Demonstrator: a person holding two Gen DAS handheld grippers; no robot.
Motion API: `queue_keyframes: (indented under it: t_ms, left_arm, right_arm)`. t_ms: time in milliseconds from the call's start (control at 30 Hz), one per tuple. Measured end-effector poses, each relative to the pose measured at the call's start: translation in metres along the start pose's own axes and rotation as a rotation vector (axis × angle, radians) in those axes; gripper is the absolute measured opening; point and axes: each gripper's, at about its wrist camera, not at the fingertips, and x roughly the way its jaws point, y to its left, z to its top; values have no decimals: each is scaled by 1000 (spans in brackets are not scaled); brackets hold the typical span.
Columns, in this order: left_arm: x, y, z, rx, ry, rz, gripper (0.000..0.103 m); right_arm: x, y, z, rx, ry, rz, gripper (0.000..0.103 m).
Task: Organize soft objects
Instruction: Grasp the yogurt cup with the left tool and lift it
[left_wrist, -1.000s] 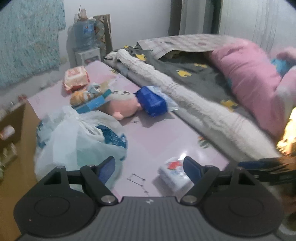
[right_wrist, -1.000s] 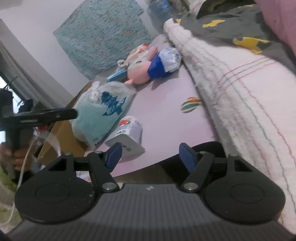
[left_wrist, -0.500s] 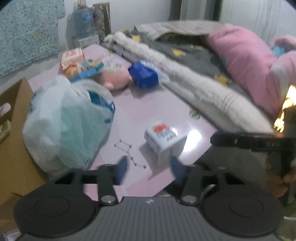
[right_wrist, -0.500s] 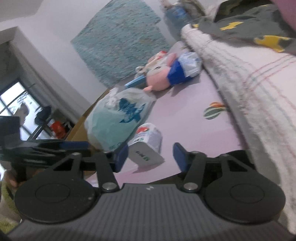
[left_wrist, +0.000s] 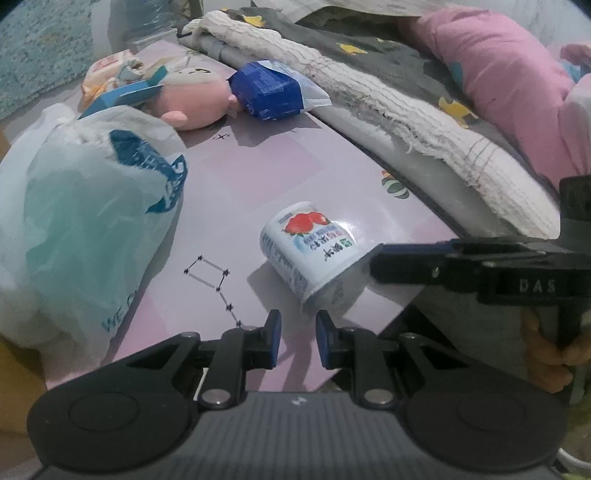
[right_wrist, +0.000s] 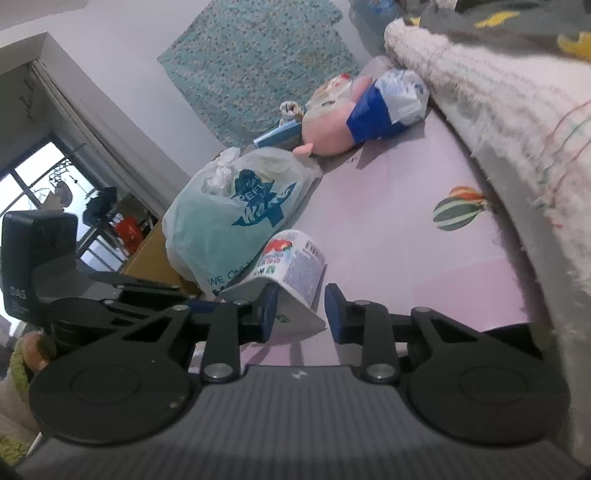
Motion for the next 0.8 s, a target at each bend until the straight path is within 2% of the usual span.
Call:
queue_keyframes:
  t_ms: [200,367,500,700,800]
  left_arm:
    - [10,-3,3,14,4,-6,19]
    - [-3,1,11,10,-32,-30,18]
    - [-12,13,25,-35,-58,-49,19]
    - [-15,40,52,-110,-80,-81,20]
    - [-11,50,60,-135,-80,-77,25]
  right_arm:
    - [14,-3,-2,24,19,63,27]
    - [11,5,6,22,5,62,28]
    - [14,8,20,51,-3,65,28]
    - [32,-2,47,189,-2,95,28]
    - [43,-14,53,298,-7,139,28]
